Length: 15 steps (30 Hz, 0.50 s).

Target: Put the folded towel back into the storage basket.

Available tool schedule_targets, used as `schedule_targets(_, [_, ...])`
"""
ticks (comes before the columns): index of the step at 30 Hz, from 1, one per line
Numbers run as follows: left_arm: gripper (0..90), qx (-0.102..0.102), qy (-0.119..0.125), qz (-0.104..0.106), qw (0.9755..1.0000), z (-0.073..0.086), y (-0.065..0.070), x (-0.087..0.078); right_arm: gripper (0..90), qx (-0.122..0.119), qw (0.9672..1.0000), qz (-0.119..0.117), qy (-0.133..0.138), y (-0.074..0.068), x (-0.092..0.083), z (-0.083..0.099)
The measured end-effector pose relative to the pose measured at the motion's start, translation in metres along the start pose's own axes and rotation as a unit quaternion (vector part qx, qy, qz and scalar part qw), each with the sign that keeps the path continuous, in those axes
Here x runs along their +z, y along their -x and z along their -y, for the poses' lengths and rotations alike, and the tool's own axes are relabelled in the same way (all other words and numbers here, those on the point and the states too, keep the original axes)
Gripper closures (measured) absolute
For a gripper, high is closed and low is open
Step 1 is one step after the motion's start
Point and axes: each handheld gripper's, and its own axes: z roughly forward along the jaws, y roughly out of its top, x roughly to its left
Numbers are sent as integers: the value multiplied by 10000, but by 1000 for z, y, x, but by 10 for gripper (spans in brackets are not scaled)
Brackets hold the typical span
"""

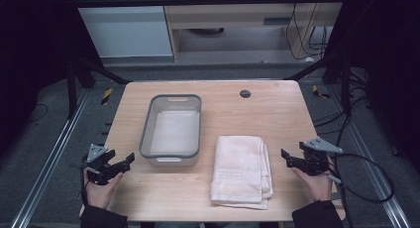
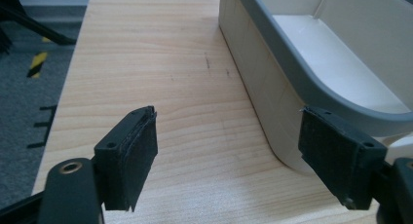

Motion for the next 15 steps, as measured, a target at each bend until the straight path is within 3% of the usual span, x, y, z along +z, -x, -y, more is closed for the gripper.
schedule_targets(5, [228,20,94,73,9999,-1,4,-4,275,127,9999,-52,59,1,-4,-3])
schedule_targets(15, [258,89,249,188,9995,-7,13,-12,300,-13,9995,-275,140,-12,-8,-20])
